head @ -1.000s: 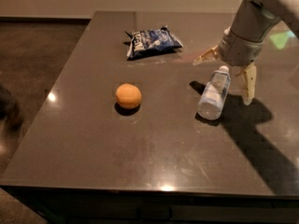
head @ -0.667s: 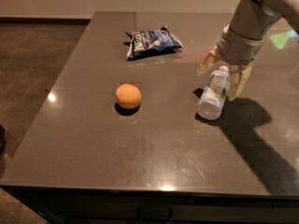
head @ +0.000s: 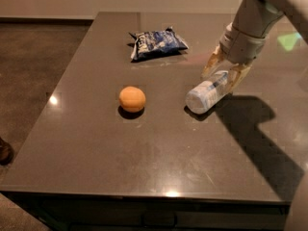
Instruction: Move blue plastic bottle near blue chip bag
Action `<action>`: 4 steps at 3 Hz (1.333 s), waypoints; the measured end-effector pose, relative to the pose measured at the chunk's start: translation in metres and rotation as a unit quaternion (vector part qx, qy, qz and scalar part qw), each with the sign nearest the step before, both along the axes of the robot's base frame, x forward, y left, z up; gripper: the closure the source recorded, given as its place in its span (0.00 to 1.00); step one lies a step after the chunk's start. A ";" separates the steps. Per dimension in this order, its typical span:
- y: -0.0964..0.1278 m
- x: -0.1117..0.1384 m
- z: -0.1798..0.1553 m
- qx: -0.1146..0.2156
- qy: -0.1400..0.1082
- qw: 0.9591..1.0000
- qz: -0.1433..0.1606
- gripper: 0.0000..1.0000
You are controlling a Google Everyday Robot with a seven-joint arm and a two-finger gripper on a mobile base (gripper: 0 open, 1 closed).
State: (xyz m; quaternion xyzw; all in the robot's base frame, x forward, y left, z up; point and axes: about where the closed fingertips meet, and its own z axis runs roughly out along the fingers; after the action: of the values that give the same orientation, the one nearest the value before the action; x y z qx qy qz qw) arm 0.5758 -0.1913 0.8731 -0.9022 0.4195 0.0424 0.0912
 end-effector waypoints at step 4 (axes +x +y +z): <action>-0.017 0.038 0.021 0.002 -0.054 0.998 -0.016 1.00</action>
Offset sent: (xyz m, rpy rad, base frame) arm 0.0000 0.0000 0.0009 0.0000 0.0001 0.0000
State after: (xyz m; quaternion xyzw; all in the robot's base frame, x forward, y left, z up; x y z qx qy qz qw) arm 0.6140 -0.2078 0.8944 -0.8961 0.4284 -0.0068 0.1162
